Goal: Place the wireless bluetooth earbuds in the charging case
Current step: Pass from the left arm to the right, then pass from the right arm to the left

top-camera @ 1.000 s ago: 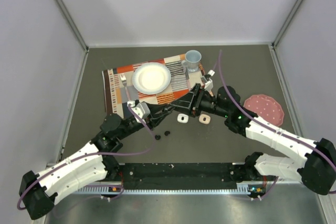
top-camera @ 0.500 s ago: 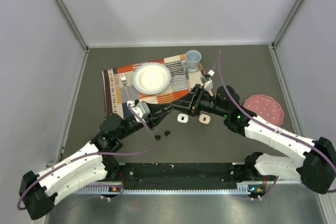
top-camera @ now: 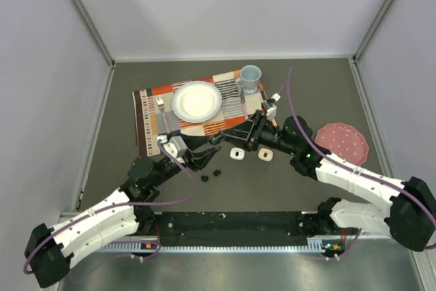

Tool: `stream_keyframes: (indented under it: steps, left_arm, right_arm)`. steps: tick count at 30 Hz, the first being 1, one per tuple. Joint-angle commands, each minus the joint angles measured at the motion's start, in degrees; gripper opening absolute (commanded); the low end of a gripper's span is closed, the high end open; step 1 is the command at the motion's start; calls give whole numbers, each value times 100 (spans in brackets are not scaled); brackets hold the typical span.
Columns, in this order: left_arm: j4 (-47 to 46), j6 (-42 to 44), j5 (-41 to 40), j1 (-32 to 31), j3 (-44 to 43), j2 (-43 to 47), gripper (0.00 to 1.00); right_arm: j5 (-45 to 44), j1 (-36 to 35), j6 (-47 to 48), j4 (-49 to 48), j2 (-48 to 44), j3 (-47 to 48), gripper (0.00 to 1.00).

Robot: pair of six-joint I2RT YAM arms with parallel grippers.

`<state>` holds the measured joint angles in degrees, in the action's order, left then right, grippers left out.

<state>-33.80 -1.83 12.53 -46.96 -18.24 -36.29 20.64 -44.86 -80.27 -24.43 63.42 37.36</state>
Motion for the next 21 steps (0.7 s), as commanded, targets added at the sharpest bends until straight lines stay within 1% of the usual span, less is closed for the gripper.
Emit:
stream_keyframes:
  steps: [1,2,6,8,14,21]
  left_arm:
    - [-1040,-283,-260,-24,338,123,50]
    - [-1241,-283,-286,-24,426,114,50]
    - [-1839,-371,-410,-24,620,87,51]
    - [-2033,-415,-419,-24,664,44,51]
    - [-2078,-512,-366,-24,594,-27,51]
    - [-2403,-564,-243,-24,523,-317,50]
  right_arm:
    - [-87,-5,-436,-975,-119,-115,3]
    - [-78,-5,-550,-1142,-93,-133,3]
    - [-8,-5,-665,-1231,30,-150,3]
    - [27,-5,-814,-1493,92,-220,3]
    - [71,-5,-929,-1609,206,-291,3]
    - [80,-5,-920,-1583,215,-256,3]
